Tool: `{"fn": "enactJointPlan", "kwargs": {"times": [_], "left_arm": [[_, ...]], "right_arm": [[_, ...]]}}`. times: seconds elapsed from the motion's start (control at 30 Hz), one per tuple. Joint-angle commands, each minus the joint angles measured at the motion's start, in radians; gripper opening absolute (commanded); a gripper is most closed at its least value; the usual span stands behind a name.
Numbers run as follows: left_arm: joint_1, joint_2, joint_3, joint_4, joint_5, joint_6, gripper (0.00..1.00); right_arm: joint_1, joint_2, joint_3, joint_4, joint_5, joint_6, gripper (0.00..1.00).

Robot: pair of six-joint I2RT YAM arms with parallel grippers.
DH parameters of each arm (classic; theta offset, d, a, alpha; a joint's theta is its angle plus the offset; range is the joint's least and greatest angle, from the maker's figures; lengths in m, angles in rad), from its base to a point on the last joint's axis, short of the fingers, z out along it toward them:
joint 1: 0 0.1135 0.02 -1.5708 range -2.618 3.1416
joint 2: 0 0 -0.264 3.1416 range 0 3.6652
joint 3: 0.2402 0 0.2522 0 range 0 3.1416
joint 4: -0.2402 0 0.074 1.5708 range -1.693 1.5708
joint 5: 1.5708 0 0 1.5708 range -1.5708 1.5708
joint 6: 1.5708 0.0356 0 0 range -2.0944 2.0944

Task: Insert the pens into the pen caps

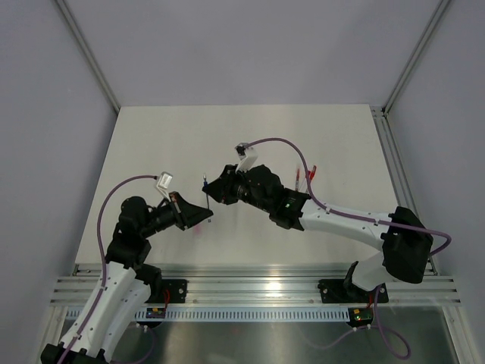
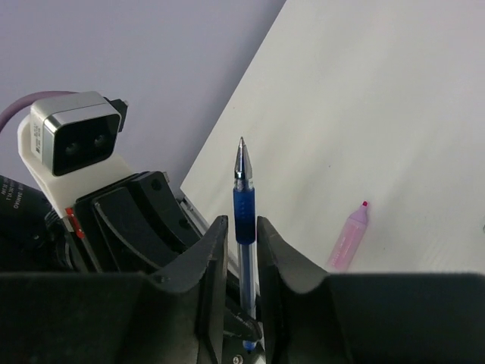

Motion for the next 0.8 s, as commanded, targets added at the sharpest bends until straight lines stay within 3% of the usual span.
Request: {"fn": "enactJointPlan", "kwargs": {"times": [0.0, 0.17, 0.23, 0.33, 0.4, 0.63, 0.73, 0.77], "left_arm": [[-0.011, 0.006, 0.028, 0.070, 0.084, 0.012, 0.00], [-0.011, 0.000, 0.026, 0.068, 0.091, 0.012, 0.00], [-0.013, -0.004, 0.023, 0.062, 0.089, 0.017, 0.00], [-0.013, -0.009, 0.032, 0.039, 0.066, 0.024, 0.07], [-0.013, 0.003, 0.046, 0.039, 0.062, 0.026, 0.20], [-0.013, 0.041, 0.069, 0.074, 0.082, 0.012, 0.19], [-0.013, 0.040, 0.069, 0.059, 0.072, 0.024, 0.01], [-0.013, 0.028, 0.071, 0.048, 0.061, 0.030, 0.00]], "right_arm": [[-0.003, 0.015, 0.025, 0.014, -0.023, -0.001, 0.31], [-0.004, 0.018, 0.046, 0.005, -0.036, -0.024, 0.37], [-0.004, 0.023, 0.042, 0.014, -0.034, -0.018, 0.18], [-0.004, 0.021, 0.016, 0.042, -0.043, -0.003, 0.00], [-0.004, 0.021, -0.003, 0.078, -0.051, 0.020, 0.00], [0.001, 0.031, -0.046, 0.140, -0.105, 0.063, 0.00], [0.001, 0.031, -0.044, 0.142, -0.112, 0.060, 0.00], [0.001, 0.028, -0.044, 0.138, -0.109, 0.057, 0.00]]}}
